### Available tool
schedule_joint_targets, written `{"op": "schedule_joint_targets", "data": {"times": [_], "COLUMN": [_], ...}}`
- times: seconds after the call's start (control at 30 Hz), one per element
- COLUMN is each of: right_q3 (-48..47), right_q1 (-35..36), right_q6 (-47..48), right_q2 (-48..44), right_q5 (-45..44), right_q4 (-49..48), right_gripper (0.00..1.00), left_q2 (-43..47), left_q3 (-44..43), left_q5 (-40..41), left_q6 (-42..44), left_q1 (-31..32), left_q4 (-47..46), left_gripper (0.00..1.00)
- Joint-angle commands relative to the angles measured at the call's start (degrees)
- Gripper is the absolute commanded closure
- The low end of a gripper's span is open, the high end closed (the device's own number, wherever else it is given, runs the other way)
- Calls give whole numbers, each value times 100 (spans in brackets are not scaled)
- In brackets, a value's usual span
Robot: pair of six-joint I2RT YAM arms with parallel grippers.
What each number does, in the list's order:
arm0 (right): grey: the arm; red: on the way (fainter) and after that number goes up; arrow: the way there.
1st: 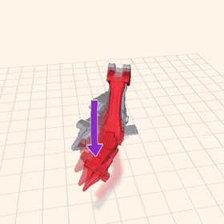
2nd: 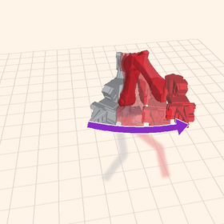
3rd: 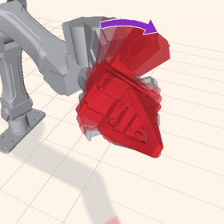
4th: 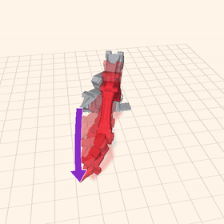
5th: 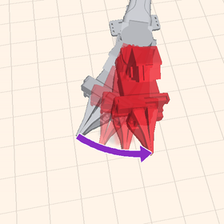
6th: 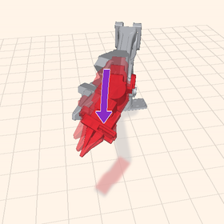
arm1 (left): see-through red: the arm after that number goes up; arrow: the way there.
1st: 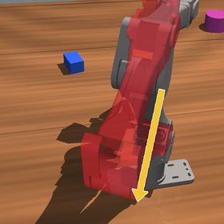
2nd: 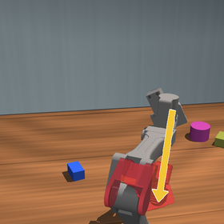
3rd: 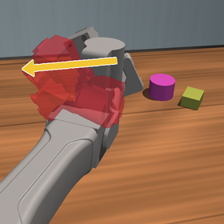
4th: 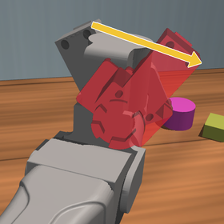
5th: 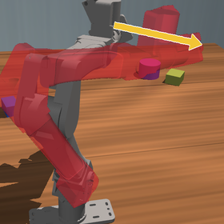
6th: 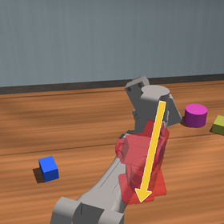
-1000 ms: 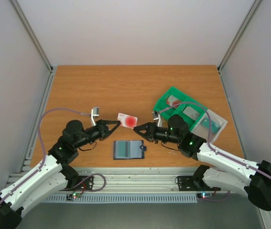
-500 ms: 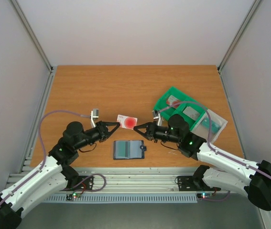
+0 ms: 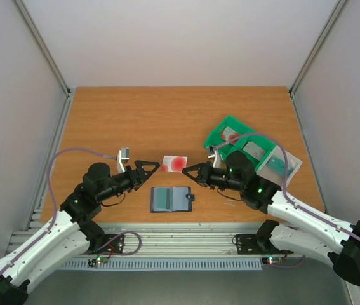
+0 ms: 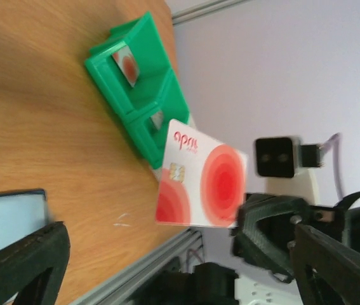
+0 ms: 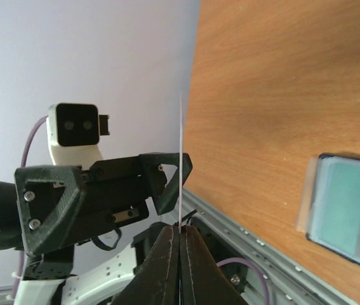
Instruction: Take the credit cards out of the card holder
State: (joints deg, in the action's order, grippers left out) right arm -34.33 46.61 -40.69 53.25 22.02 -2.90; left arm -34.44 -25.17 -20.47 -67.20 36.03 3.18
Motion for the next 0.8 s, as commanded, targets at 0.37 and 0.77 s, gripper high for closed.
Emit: {"op": "schedule_joint_targets", "data": {"times": [0.37,0.77], "right_q3": [-1642,-2399], "right_q1": [-512,-2161], "right_q6": [1962,2775], "right_q2": [72,905], "right_q5": [-1440,-1912], "right_q4": [3203,3999], "right_gripper": [99,99], "left_q2": [-366,-672], "left_q3": [-1063,-1062], "left_q5": [328,128], "left_q6": [2070,2686], "left_q1": [-2,0], "left_q4": [2278,2460], "left_gripper": [1,1]}}
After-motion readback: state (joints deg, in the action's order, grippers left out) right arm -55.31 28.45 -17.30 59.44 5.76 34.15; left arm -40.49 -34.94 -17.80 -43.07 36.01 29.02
